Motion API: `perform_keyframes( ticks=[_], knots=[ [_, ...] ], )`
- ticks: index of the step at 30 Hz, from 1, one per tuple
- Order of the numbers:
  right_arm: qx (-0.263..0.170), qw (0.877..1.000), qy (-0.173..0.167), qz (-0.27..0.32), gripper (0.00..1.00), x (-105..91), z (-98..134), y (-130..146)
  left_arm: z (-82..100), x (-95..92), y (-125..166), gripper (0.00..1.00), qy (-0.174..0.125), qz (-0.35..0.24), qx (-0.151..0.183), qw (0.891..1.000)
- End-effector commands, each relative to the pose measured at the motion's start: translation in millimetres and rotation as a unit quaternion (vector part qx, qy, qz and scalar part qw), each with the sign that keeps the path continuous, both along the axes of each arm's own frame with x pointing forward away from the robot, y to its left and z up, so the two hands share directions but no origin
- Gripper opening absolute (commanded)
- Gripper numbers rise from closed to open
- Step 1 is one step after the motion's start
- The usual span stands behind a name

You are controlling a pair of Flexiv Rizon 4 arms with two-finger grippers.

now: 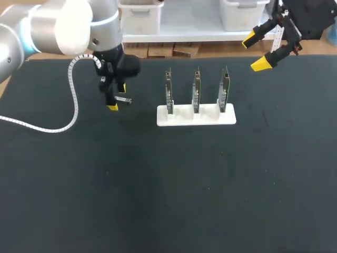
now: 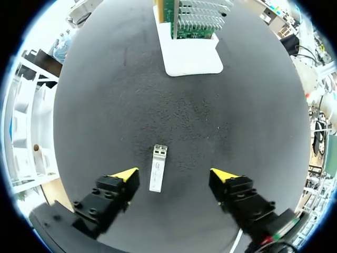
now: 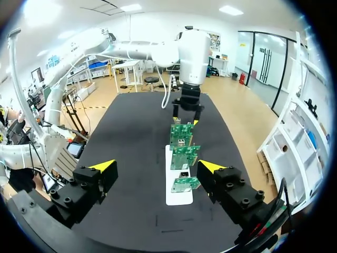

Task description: Pick up the optical module with the left hand, and insert it into the network port with the right hand.

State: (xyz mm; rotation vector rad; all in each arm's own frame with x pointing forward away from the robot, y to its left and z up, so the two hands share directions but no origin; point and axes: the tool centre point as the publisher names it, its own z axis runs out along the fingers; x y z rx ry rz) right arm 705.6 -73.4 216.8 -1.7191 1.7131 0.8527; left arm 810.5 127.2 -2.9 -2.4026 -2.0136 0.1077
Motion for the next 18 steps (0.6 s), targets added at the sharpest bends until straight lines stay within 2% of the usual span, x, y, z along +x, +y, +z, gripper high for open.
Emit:
perform_keyframes(
  ticks=[1,2,3,4,6,7,8,15,18],
  knots=[
    [-0.001,1.0,-0.002,-0.003,1.0,-2.7,0.3,-0.1,-0.5,4.0,0.9,0.66,0.005,0.001,0.002,1.0],
    [-0.001,1.0,-0.002,-0.003,1.0,-2.7,0.3,-0.1,-0.7,4.0,1.0,0.76,0.006,0.002,0.002,1.0],
    [-0.001,1.0,-0.002,-0.003,1.0,-2.7,0.3,-0.1,-0.7,3.9,1.1,0.78,0.007,0.003,0.002,1.0],
    [-0.001,1.0,-0.002,-0.003,1.0,-2.7,0.3,-0.1,-0.8,3.9,1.1,0.75,0.007,0.003,0.003,1.0],
    [-0.001,1.0,-0.002,-0.003,1.0,-2.7,0.3,-0.1,-0.8,3.8,1.2,0.81,0.007,0.003,0.003,1.0],
    [-0.001,1.0,-0.002,-0.003,1.0,-2.7,0.3,-0.1,-0.8,3.7,1.2,0.93,0.008,0.003,0.003,1.0],
    [-0.001,1.0,-0.002,-0.003,1.0,-2.7,0.3,-0.1,-0.9,3.7,1.1,1.0,0.008,0.004,0.003,1.0],
    [-0.001,1.0,-0.002,-0.003,1.0,-2.7,0.3,-0.1,-1.8,5.6,-1.5,1.0,0.013,0.0,0.01,1.0],
    [-0.001,1.0,-0.002,-0.003,1.0,-2.7,0.3,-0.1,3.4,10.8,-1.3,1.0,0.014,0.004,0.013,1.0]
  ],
)
